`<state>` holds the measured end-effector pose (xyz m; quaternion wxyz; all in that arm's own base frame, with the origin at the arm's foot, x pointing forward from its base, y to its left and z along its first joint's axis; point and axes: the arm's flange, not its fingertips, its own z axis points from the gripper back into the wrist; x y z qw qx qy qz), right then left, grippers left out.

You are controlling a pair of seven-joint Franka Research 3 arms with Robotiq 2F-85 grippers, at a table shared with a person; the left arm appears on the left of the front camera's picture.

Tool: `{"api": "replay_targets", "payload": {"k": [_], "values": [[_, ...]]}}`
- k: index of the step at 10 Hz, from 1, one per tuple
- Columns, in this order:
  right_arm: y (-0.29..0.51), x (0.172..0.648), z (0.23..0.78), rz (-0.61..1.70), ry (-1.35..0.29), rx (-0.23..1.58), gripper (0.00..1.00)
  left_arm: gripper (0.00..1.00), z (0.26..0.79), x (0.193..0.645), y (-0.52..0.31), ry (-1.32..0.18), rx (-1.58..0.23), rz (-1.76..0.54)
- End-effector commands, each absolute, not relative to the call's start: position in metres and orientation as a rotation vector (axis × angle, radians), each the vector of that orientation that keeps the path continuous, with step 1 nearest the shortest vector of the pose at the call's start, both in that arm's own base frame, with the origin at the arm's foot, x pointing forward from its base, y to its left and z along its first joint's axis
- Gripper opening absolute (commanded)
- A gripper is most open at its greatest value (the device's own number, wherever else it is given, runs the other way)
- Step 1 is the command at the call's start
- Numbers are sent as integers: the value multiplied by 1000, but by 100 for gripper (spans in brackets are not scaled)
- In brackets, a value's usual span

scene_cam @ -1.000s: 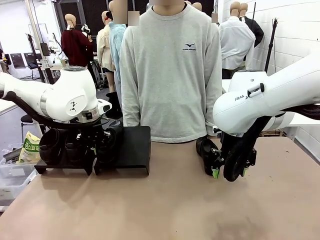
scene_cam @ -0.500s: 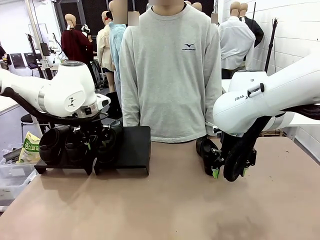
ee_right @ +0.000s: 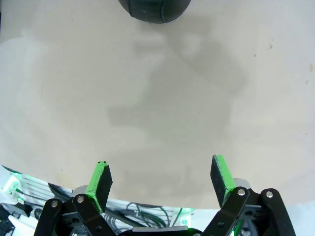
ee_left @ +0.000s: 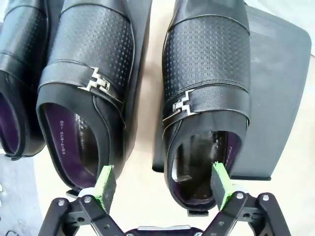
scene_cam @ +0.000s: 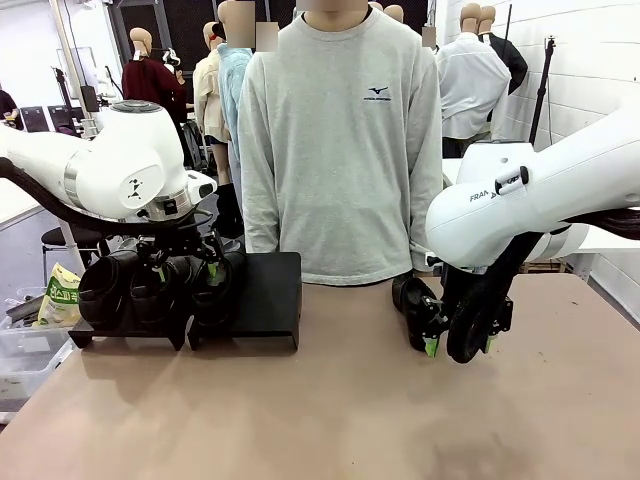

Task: Organize the shoes by placing them on the stand.
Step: Place the Shoe from the middle of the table onto the Shoes Stand, then pick up one Shoe and place it in the middle of the table.

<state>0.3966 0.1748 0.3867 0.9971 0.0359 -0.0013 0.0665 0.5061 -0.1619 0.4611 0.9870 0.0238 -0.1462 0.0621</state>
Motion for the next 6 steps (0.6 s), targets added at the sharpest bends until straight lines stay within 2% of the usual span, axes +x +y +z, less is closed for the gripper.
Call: {"api": "replay_targets", "payload": {"k": [1, 6], "values": [[176, 401, 388, 133, -6, 65, 100, 100, 458, 507, -162, -291, 39, 131], [176, 401, 388, 133, -6, 65, 100, 100, 458, 507, -162, -291, 39, 131]]}}
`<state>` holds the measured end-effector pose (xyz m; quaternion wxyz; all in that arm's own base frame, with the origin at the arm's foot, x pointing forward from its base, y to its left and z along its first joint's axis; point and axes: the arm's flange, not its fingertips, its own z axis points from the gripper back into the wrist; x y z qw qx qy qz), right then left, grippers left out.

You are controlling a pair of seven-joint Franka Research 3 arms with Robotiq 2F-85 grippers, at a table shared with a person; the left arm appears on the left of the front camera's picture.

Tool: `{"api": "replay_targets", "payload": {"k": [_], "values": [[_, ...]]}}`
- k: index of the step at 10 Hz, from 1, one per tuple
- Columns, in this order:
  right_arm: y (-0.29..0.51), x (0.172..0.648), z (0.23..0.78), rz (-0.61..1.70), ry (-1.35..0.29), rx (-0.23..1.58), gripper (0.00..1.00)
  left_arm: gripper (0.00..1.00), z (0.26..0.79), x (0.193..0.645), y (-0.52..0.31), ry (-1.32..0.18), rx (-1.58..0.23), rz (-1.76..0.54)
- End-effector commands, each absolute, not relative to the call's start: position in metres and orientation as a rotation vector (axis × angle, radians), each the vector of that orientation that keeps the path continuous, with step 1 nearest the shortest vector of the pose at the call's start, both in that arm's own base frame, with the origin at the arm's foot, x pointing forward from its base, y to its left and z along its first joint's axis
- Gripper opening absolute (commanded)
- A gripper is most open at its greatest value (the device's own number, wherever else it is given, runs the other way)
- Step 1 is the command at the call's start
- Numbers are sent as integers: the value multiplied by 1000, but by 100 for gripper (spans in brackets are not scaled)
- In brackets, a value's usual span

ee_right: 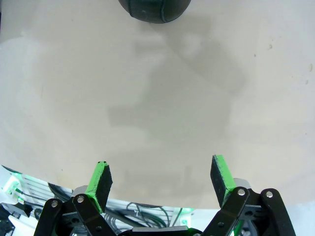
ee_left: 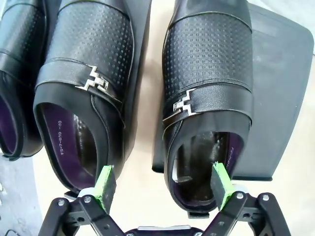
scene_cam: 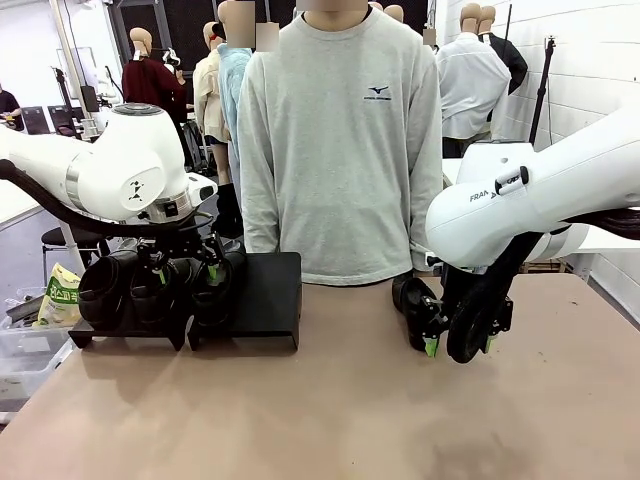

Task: Organize the shoes by placing them on the stand.
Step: Pick up one Shoe and place it in the middle of the table.

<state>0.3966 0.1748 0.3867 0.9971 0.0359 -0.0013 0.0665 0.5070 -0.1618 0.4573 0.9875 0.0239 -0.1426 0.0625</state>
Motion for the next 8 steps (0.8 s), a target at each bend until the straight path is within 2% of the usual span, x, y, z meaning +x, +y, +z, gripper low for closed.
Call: {"api": "replay_targets", "payload": {"k": [1, 4, 5, 6, 8], "values": [[176, 401, 388, 133, -6, 65, 100, 100, 458, 507, -162, -291, 39, 131], [176, 401, 388, 133, -6, 65, 100, 100, 457, 507, -162, -286, 48, 125], [176, 401, 388, 133, -6, 65, 100, 100, 482, 483, -169, -453, 79, 154], [176, 401, 388, 133, -6, 65, 100, 100, 506, 460, -172, -551, 95, 162], [175, 397, 387, 133, -2, 72, 100, 100, 529, 415, -194, -557, -21, 95]]}}
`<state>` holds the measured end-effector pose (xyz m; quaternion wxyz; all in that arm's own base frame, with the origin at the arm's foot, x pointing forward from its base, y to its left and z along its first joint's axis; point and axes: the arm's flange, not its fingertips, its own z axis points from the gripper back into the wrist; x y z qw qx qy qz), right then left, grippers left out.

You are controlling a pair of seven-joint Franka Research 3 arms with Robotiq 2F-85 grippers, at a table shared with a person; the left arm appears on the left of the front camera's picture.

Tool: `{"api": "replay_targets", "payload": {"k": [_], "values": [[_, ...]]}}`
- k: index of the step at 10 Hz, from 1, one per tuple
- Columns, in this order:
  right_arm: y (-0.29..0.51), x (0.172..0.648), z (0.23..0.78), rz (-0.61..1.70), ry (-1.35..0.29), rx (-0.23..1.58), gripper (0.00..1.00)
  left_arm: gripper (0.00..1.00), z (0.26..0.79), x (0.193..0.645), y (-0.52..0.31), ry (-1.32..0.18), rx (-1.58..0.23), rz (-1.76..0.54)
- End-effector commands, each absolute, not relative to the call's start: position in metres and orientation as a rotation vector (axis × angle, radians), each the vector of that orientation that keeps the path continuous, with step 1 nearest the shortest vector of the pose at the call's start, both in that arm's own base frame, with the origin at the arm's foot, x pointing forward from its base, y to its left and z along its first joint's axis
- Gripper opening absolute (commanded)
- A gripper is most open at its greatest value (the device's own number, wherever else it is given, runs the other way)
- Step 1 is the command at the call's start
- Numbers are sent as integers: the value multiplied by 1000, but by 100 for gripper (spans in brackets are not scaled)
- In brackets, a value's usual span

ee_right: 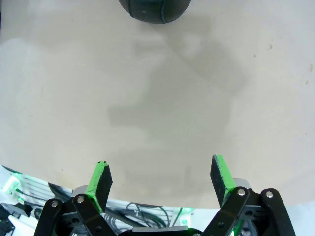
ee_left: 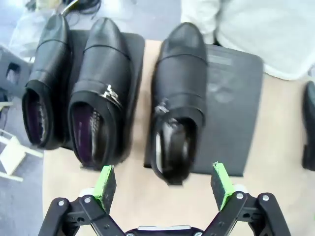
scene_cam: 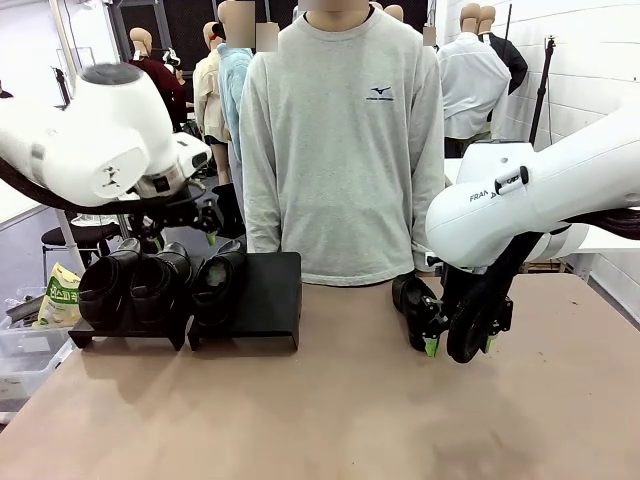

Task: Organize the shoes by placing them on the stand.
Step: Pick up one Shoe and place it in the middle of the table.

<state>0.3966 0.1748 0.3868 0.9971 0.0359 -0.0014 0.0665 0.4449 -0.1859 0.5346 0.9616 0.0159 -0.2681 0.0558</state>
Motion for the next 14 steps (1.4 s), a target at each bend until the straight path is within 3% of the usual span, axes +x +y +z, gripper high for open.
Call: {"api": "replay_targets", "payload": {"k": [1, 6, 11, 14], "values": [[174, 400, 387, 136, -1, 53, 100, 100, 530, 404, -200, -497, -56, 79], [166, 490, 420, 273, 13, 133, 100, 100, 486, 363, -244, -37, -38, -151], [227, 551, 440, 345, 53, 101, 100, 100, 476, 354, -251, -107, -42, -111], [268, 571, 413, 197, 75, 29, 100, 100, 476, 354, -251, -107, -42, -111]]}}
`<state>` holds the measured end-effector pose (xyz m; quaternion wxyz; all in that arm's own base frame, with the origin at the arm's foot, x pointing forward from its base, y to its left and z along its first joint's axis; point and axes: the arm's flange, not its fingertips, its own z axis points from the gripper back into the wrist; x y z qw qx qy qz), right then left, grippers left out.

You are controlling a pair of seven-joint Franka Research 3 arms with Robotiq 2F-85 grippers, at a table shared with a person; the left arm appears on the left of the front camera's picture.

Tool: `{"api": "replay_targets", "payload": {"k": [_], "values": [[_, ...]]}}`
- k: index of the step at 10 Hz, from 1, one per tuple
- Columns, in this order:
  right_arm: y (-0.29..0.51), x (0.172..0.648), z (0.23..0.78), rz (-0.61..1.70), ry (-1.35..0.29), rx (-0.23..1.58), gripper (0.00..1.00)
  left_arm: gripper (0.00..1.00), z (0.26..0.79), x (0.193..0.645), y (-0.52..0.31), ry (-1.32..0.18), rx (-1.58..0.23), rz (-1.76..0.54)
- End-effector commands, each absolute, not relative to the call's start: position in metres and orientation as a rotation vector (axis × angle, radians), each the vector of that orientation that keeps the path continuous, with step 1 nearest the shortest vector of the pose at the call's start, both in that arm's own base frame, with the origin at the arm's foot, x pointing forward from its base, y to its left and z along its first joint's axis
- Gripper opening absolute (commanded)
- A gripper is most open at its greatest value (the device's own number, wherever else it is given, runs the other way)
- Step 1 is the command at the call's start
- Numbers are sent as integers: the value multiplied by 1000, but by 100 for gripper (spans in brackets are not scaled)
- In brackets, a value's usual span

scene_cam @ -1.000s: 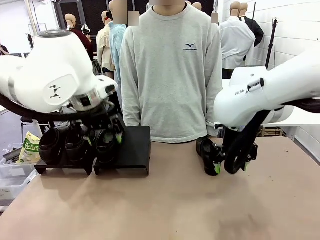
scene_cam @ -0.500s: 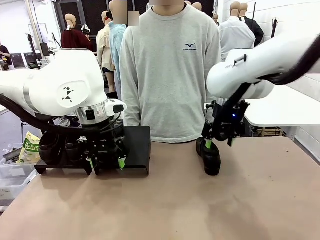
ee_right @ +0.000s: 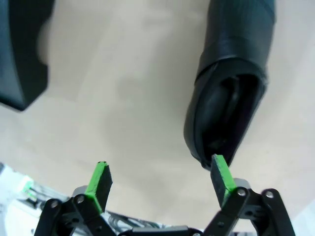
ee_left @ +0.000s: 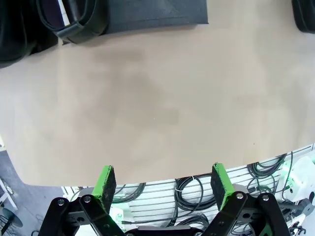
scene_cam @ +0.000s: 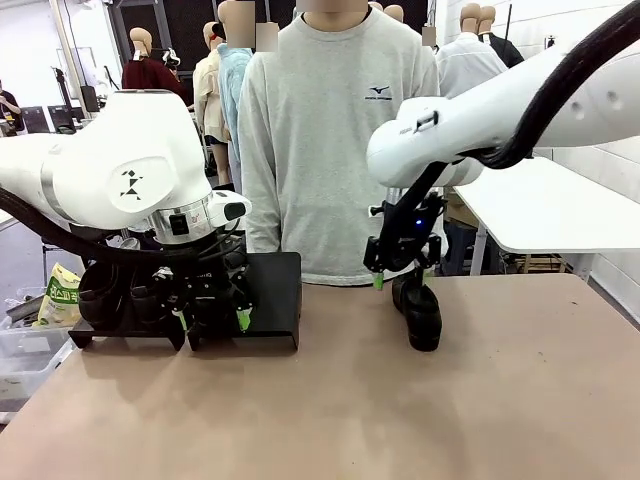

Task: Organize the shoes by placing them on the stand.
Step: Pick up one Shoe and place it in the middle of the table.

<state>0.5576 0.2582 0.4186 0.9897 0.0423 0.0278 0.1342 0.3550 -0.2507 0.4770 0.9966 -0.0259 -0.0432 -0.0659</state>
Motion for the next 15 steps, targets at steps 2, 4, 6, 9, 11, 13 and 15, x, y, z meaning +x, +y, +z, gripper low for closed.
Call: {"api": "replay_targets", "payload": {"k": [2, 4, 6, 9, 11, 13, 15], "values": [[285, 579, 392, 103, 62, -41, 100, 100, 476, 354, -251, -107, -42, -111], [292, 586, 376, 69, 53, -90, 100, 100, 476, 354, -251, -107, -42, -111], [294, 595, 356, 54, 46, -99, 100, 100, 476, 354, -251, -107, -42, -111], [290, 603, 331, 8, 72, -128, 100, 100, 476, 354, -251, -107, -42, -111], [286, 603, 326, 5, 89, -116, 93, 100, 476, 354, -251, -107, -42, -111], [284, 600, 331, -14, 73, -110, 59, 100, 476, 354, -251, -107, -42, -111], [282, 602, 331, -30, 94, -103, 25, 100, 476, 354, -251, -107, -42, -111]]}}
